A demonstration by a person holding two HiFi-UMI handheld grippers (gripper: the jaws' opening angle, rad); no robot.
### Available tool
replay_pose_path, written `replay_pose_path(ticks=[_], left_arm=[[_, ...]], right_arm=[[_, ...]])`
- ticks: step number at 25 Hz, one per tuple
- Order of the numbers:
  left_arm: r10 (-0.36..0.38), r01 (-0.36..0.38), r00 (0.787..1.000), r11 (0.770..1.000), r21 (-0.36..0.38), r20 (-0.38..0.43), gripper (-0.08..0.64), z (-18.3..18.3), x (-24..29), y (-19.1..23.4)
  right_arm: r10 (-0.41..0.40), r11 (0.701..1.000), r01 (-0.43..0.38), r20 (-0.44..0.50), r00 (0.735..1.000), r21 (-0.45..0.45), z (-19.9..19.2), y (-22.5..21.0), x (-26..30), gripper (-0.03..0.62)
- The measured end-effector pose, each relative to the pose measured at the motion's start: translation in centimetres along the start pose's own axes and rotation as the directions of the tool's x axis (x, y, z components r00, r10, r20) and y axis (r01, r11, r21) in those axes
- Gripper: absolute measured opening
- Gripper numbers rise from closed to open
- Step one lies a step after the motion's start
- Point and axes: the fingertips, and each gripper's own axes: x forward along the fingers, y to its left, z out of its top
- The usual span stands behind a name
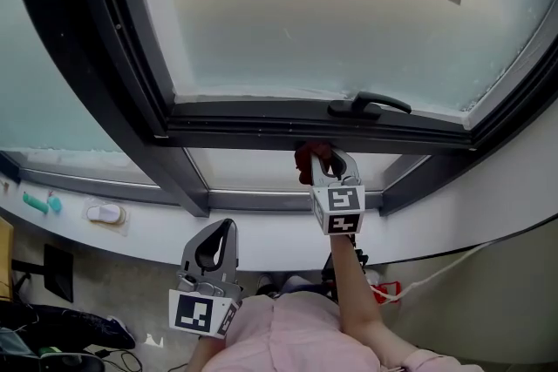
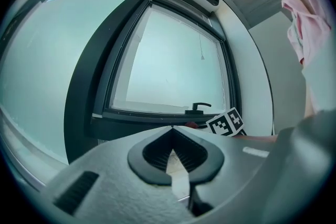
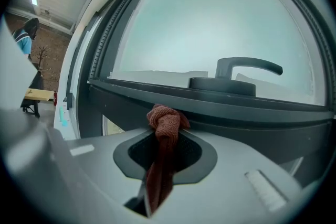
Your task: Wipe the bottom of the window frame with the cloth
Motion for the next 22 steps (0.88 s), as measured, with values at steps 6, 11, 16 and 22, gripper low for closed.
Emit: replay_pose_path(ticks=[6, 11, 16, 22], left_arm=[[-0.033, 0.033, 0.999, 0.999, 0.006, 0.002, -0.002, 0.2, 1.3, -0.8], [-0.037, 0.037, 0.999, 0.999, 0.003, 0.011, -0.002, 0.4, 2.4, -1.7], [-0.048, 0.048, 0.999, 0.999, -0.001, 0.018, -0.002, 0.6, 3.5, -3.1], [-0.067, 0.067, 0.998, 0.998, -0.001, 0.018, -0.002, 0.4, 4.8, -5.3]], right_arm=[[0.02, 1.0, -0.02, 0.003, 1.0, -0.014, 0.0, 0.0, 0.0, 0.063], [0.033, 0.999, -0.033, 0.0, 0.999, -0.041, 0.0, -0.8, -0.4, 0.063], [0.02, 0.999, -0.02, -0.003, 1.0, -0.048, -0.2, -2.8, -1.1, 0.063], [-0.015, 1.0, 0.015, -0.014, 1.0, -0.027, -1.1, -6.2, -2.3, 0.063]])
